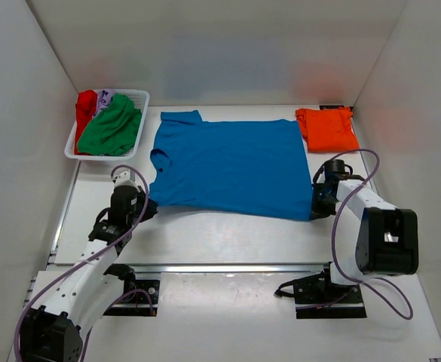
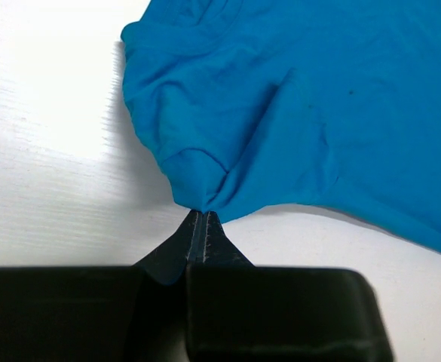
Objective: Fold and stack the t-shirts
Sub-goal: Grap the side of the flattened tshirt closest away from the robot with both arms, then fold the flattened tshirt in 1/3 of the way
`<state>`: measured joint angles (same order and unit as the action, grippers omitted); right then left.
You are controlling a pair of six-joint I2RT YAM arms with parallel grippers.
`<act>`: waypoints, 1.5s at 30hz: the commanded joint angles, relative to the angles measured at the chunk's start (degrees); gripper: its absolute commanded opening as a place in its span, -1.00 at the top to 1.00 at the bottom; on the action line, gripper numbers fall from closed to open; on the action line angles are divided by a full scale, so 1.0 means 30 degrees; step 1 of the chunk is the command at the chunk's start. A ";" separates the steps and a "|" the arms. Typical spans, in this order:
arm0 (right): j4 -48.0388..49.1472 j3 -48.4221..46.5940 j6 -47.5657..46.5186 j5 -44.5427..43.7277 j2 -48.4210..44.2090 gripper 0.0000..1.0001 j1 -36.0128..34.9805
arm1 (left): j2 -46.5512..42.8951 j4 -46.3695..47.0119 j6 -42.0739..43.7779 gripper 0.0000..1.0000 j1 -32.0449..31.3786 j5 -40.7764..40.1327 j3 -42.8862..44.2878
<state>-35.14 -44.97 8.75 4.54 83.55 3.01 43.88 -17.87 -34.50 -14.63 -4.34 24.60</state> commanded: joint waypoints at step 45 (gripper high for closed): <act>-0.5017 -0.5931 -0.2420 0.1535 -0.2887 1.00 0.1840 | 0.3186 -0.2862 0.2858 1.00 0.1568 0.3469 0.5748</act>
<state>-49.93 -63.94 2.70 9.37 77.93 7.84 53.84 -25.41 -26.15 -10.22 4.03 42.72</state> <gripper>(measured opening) 0.009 0.015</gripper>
